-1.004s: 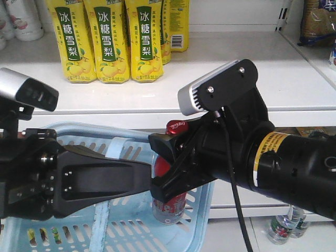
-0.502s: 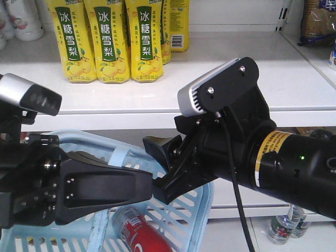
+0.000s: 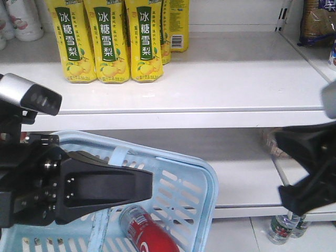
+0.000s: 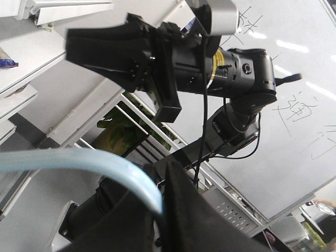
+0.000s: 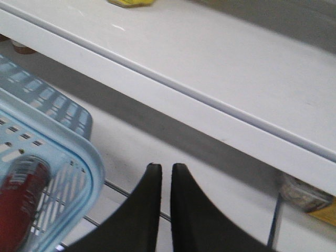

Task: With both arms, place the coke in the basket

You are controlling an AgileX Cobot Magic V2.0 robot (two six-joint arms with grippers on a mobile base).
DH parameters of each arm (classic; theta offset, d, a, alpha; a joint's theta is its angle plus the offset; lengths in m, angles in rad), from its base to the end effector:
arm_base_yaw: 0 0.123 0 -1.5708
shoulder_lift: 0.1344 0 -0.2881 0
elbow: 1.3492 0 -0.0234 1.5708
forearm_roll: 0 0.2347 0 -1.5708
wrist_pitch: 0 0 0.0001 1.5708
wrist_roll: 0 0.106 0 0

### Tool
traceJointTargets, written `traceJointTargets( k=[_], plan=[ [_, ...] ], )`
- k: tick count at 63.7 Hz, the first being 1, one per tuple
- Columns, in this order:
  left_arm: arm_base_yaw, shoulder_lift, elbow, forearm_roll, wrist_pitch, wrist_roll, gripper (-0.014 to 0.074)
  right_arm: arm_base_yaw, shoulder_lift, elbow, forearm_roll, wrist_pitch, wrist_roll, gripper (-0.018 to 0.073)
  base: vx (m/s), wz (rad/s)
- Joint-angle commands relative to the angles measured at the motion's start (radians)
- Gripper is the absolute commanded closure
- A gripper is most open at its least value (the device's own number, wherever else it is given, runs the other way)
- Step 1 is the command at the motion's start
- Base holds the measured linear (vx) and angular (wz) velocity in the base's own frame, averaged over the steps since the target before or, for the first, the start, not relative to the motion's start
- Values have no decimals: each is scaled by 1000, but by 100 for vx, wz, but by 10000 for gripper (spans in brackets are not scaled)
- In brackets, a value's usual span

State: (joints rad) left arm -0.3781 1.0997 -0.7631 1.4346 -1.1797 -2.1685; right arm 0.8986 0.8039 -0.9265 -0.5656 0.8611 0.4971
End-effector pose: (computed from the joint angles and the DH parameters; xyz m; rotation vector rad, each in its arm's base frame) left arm 0.1320 -0.1569 0.3626 0.6111 1.7932 -1.8209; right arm 0.1184 0.0796 0.3751 -0.5785 2.0059 0.1611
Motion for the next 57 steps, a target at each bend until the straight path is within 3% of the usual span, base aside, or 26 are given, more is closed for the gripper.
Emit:
traceJointTargets(
  k=[1, 25, 30, 57],
  plan=[
    [-2, -23, -33, -128, -30, 6, 602, -1, -97, 51, -58, -15, 5, 568, 0, 0],
    [-2, -23, -33, -128, -30, 6, 602, -1, -505, 496, -148, -20, 271, 564, 0, 0],
    [-2, -23, -33, -128, -30, 6, 602, -1, -560, 511, -152, -36, 310, 564, 0, 0],
    [-2, -23, -33, -128, -30, 6, 602, -1, -608, 511, -184, -34, 310, 564, 0, 0]
  ],
)
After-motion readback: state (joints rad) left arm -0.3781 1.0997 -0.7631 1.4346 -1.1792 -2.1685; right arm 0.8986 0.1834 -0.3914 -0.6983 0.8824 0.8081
